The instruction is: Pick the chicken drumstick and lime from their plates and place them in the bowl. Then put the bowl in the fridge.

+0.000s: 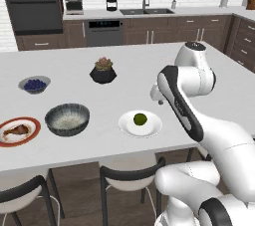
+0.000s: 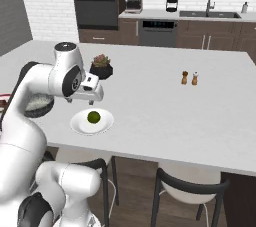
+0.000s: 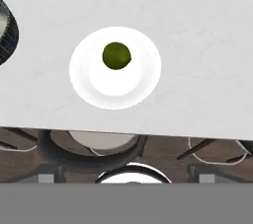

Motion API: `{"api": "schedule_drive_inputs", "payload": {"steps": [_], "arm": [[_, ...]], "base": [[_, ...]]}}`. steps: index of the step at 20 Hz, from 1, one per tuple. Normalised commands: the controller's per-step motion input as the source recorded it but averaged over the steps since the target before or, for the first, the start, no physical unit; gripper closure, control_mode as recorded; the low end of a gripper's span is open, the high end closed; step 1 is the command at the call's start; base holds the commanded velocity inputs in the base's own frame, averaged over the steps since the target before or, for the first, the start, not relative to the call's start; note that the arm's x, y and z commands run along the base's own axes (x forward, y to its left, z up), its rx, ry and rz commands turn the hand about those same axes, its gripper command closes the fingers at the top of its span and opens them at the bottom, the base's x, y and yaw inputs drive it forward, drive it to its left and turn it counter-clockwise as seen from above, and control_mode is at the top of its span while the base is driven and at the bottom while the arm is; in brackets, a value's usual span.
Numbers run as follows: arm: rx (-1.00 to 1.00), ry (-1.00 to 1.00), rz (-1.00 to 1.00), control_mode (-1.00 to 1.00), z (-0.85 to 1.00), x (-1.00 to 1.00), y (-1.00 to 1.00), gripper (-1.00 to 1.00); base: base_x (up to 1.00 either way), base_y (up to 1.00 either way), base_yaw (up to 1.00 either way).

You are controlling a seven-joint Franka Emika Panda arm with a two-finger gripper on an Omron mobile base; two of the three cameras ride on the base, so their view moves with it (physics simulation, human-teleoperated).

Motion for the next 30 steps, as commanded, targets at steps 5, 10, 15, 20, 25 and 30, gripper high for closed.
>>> {"api": "schedule_drive_inputs", "payload": {"steps": [5, 10, 15, 20, 25, 30], "arm": [[0.0, 0.05, 0.0, -1.0, -0.45, 0.7, 0.19, -1.0], [0.0, 0.06, 0.0, -1.0, -0.48, 0.59, 0.2, -1.0], [0.0, 0.05, 0.0, -1.0, -0.55, 0.53, 0.22, -1.0], [0.0, 0.05, 0.0, -1.0, -0.55, 0.52, 0.1, -1.0], [0.0, 0.01, 0.0, -1.0, -0.4, 0.58, 0.0, -1.0], [0.0, 0.0, 0.0, -1.0, -0.4, 0.52, 0.04, -1.0]], "base": [[0.0, 0.0, 0.0], [0.0, 0.0, 0.0], [0.0, 0.0, 0.0], [0.0, 0.0, 0.0], [0.0, 0.0, 0.0], [0.0, 0.0, 0.0]]}}
